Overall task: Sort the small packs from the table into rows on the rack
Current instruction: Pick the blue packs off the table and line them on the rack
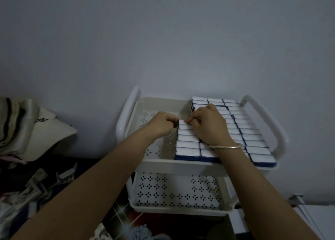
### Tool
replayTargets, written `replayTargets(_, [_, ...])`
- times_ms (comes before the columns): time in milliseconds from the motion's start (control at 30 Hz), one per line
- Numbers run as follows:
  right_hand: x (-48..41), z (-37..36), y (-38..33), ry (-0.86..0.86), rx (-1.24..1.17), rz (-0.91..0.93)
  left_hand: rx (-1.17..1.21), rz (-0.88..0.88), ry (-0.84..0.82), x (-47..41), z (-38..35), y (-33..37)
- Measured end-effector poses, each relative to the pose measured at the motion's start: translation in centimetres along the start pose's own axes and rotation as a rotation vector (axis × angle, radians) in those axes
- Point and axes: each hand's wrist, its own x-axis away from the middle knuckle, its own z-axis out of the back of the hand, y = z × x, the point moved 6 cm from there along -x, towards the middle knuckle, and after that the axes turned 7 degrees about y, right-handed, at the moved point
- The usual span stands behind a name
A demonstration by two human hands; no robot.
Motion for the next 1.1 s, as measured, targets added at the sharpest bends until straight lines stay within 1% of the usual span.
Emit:
replayTargets(100, [0.0,0.6,-0.3,0.069,-0.038,0.042,0.002,-0.018,0.108,0.8,0.6,0.3])
replayTargets(200, [0.0,2.3,-1.3,0.217,-0.082,0.038,-0.051,-0.127,0.184,3.5,2.0,1.9])
replayTargets(267, [0.2,3.6,-3.3,0.274,-0.13,0.076,-0.051,-0.222,0.245,6.4,3.6,3.4])
replayTargets(333, [0.8,4.4,-6.6,0.263,-0.281,0.106,-0.008,-0.284,0.332,10.2,5.9,3.9])
replayTargets(367, [1.4,4.8,-8.4,0.24,-0.377,0.11,0.028,-0.289,0.356,11.8,7.0,3.6])
replayTargets(467, [4.4,3.5,-14.7,0.091,-0.588,0.162,0.13,-0.186,0.4,17.0,10.4,-0.6])
replayTargets(567, [7.7,-0.5,-20.0,-0.083,-0.688,0.207,0.12,0.023,0.47,21.4,13.0,-6.9])
replayTargets(633, [9.4,-3.8,-23.1,-0.188,-0.738,0.237,0.11,0.148,0.566,23.7,14.7,-11.6])
replayTargets(733, [12.1,-10.0,-26.7,-0.389,-0.742,0.238,0.035,0.359,0.694,26.2,17.1,-19.8])
replayTargets(800, [13.7,-15.0,-27.6,-0.519,-0.666,0.207,-0.061,0.503,0.743,27.6,18.7,-25.6])
replayTargets(833, [14.5,-17.5,-27.6,-0.578,-0.603,0.19,-0.113,0.546,0.755,28.2,19.5,-28.0])
replayTargets(900, [15.9,-22.5,-27.2,-0.704,-0.47,0.135,-0.2,0.601,0.754,28.8,21.1,-31.4])
replayTargets(967, [17.4,-27.1,-26.8,-0.817,-0.33,0.128,-0.27,0.618,0.73,28.4,22.3,-33.6])
replayTargets(1033, [18.4,-30.7,-27.1,-0.906,-0.211,0.168,-0.33,0.555,0.661,27.1,23.0,-34.6])
replayTargets(1100, [18.4,-33.5,-27.8,-0.934,-0.189,0.124,-0.361,0.474,0.58,25.6,23.4,-35.1])
